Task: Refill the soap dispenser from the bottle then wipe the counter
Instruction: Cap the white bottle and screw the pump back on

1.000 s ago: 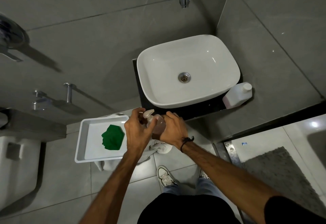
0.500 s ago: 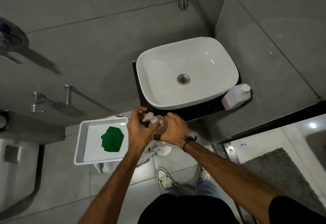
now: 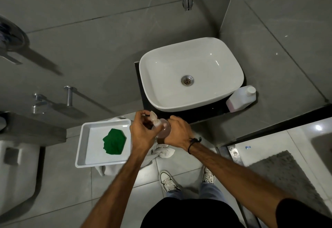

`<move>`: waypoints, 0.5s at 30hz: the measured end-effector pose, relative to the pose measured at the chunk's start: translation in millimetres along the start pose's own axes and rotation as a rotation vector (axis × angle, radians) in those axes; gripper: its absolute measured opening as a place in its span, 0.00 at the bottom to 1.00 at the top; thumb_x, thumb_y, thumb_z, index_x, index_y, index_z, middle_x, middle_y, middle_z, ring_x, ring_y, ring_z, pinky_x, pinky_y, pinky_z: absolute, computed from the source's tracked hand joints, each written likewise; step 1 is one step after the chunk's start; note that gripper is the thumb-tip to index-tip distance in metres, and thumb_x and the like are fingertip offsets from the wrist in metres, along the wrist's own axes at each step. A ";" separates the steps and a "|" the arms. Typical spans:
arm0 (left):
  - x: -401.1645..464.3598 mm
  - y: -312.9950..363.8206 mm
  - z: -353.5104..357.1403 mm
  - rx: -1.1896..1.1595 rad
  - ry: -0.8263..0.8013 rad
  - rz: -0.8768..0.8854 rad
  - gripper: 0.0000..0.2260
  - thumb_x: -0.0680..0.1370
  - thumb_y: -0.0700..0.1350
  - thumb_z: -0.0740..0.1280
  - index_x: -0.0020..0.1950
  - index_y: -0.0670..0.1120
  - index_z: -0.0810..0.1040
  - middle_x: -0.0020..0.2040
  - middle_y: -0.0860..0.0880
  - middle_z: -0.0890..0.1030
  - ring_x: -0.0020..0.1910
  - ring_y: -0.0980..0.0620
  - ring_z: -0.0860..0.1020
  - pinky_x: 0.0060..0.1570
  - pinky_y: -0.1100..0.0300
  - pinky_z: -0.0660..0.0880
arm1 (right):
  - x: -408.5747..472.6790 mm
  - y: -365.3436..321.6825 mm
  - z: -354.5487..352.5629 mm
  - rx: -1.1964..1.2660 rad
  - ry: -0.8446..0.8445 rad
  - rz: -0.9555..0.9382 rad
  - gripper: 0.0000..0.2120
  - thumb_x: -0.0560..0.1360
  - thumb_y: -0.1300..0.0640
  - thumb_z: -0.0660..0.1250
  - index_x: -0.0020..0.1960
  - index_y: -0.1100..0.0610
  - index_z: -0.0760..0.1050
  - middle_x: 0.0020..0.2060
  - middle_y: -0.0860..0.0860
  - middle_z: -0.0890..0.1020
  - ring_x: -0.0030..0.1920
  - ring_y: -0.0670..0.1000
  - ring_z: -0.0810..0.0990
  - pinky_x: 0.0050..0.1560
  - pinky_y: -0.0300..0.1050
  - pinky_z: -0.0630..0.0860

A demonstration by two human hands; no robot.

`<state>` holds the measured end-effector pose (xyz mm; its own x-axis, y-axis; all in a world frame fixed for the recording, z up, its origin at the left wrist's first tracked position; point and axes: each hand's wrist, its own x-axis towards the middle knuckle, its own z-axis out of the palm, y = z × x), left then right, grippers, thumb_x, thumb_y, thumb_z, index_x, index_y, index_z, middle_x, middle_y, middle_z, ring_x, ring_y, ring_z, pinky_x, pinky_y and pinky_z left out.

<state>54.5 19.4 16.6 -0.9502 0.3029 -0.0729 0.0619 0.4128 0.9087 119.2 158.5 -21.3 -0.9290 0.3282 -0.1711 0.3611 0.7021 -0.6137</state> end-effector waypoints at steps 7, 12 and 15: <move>12.8 -4.9 -4.9 -0.058 -0.257 0.040 0.26 0.68 0.40 0.80 0.63 0.49 0.76 0.53 0.48 0.86 0.53 0.50 0.85 0.53 0.58 0.82 | 5.7 8.3 -8.8 -0.009 -0.033 -0.003 0.27 0.52 0.39 0.80 0.43 0.53 0.79 0.39 0.46 0.76 0.39 0.47 0.75 0.36 0.40 0.71; 12.6 -0.1 -8.7 0.053 -0.402 0.127 0.24 0.72 0.35 0.76 0.65 0.45 0.76 0.58 0.50 0.84 0.57 0.58 0.82 0.56 0.67 0.78 | 2.3 10.1 -7.3 -0.007 -0.036 -0.031 0.24 0.54 0.40 0.79 0.42 0.53 0.79 0.39 0.47 0.76 0.39 0.50 0.77 0.37 0.44 0.76; 11.0 3.8 -8.1 0.202 -0.258 0.149 0.20 0.68 0.43 0.80 0.58 0.48 0.81 0.50 0.55 0.85 0.48 0.59 0.83 0.47 0.70 0.78 | 1.8 6.9 -6.0 -0.014 -0.024 -0.033 0.22 0.53 0.40 0.78 0.40 0.52 0.77 0.38 0.46 0.74 0.38 0.49 0.75 0.36 0.44 0.75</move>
<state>41.8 17.3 22.6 -0.8193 0.5691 -0.0704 0.2777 0.5012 0.8196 120.6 167.8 -21.2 -0.9420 0.2895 -0.1698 0.3313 0.7209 -0.6088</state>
